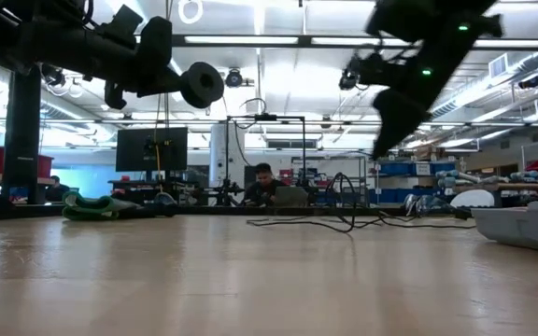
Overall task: Coil cords
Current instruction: Coil the black wire
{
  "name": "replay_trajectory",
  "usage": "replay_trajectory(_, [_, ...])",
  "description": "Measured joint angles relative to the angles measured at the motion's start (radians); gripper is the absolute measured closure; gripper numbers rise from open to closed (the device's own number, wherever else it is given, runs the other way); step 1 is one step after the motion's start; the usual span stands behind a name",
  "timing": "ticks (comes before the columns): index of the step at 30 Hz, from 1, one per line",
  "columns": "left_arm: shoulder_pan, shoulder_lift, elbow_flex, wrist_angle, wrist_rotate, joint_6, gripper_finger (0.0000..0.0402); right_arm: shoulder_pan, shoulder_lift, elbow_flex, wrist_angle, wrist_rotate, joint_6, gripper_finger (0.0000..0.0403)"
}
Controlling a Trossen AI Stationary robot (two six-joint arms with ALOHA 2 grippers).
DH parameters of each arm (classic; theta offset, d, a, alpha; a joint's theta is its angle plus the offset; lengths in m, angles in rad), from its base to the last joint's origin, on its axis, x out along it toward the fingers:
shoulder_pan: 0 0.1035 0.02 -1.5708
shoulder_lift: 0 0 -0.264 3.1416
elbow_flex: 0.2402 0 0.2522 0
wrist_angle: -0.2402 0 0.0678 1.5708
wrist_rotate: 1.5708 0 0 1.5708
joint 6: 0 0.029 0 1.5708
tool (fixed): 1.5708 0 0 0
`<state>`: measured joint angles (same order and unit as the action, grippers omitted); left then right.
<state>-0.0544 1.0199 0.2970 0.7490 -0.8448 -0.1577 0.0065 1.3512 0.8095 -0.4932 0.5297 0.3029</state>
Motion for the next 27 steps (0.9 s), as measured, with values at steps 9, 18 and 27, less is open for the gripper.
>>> replay_trajectory(9, [0.0, 0.0, 0.0, 0.0, 0.049, -0.003, 0.0401, 0.032, -0.226, -0.376, 0.492, 0.0, 0.201, 0.0392])
replay_trajectory(18, [0.0, 0.0, 0.0, 0.009, 0.064, -0.008, 0.0401, 0.031, -0.128, -0.509, 1.061, 0.0, 0.103, 0.032])
replay_trajectory(27, [0.0, -0.001, 0.0, 0.031, 0.099, -0.011, 0.0401, 0.001, 0.089, -0.322, 1.198, 0.0, -0.102, 0.0252])
